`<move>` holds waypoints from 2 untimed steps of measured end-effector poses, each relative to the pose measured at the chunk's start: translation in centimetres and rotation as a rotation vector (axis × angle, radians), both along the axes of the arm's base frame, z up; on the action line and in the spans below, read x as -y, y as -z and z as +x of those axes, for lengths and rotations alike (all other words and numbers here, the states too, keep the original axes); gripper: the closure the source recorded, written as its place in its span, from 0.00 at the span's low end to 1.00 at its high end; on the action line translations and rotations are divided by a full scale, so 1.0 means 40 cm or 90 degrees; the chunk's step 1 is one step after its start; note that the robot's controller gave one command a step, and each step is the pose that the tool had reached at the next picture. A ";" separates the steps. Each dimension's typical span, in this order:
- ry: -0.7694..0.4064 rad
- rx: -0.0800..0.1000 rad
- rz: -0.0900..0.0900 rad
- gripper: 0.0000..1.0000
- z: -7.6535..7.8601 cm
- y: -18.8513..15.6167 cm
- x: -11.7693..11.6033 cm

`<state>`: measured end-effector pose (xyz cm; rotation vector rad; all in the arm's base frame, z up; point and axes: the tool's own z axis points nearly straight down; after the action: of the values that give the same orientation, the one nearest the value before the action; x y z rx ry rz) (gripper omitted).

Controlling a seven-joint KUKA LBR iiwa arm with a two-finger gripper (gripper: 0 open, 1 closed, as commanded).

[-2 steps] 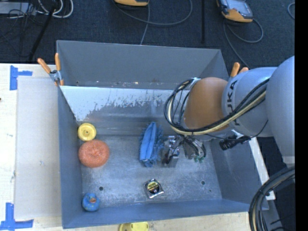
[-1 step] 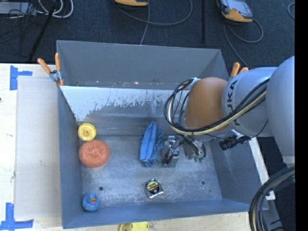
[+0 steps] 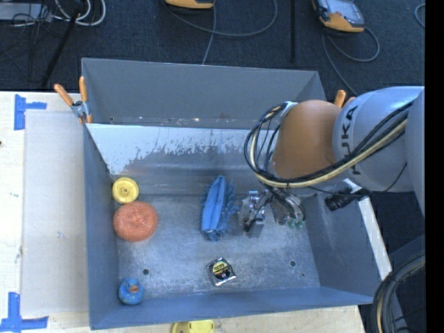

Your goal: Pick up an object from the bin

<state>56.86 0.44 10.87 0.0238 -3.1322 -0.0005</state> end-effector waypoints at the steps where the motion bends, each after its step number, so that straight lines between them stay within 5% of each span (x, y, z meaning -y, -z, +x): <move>1: -0.014 0.003 0.000 1.00 -0.030 -0.172 -0.017; 2: -0.033 0.009 0.000 1.00 0.027 -0.298 -0.028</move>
Offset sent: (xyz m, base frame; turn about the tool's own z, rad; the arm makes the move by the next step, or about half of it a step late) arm 0.0091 0.0113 0.1178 -0.0547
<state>57.94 1.55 22.78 0.1060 -3.1445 0.0000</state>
